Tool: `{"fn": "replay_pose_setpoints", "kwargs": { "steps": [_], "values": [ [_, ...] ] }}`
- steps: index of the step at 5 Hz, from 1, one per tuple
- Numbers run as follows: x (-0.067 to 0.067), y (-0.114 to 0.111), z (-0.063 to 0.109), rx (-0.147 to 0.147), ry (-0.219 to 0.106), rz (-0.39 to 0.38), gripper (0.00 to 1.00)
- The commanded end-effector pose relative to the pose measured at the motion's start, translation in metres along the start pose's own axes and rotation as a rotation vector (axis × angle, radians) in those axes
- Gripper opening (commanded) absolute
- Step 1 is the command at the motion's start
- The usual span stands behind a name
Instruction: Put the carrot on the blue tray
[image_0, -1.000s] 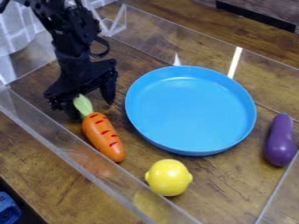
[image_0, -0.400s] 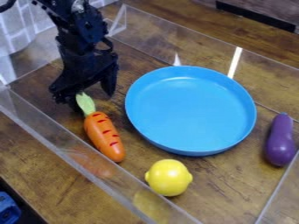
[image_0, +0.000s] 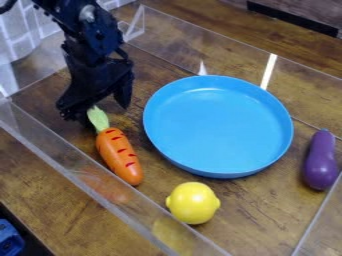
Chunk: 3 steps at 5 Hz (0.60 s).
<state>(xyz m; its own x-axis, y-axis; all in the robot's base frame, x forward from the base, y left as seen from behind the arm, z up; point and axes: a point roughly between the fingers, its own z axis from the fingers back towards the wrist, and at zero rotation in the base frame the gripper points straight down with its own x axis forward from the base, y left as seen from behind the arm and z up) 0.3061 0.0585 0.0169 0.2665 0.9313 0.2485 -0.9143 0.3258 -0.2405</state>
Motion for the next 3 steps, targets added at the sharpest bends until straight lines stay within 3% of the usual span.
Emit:
{"fn": "replay_pose_setpoints", "kwargs": {
  "steps": [1,2,3],
  "values": [
    [-0.028,0.022,-0.001,0.063,0.027,0.003,1.00],
    [-0.042,0.023,0.005,0.070,0.026,-0.006,1.00],
    [-0.039,0.028,0.007,0.077,0.016,-0.002,1.00]
  ]
}}
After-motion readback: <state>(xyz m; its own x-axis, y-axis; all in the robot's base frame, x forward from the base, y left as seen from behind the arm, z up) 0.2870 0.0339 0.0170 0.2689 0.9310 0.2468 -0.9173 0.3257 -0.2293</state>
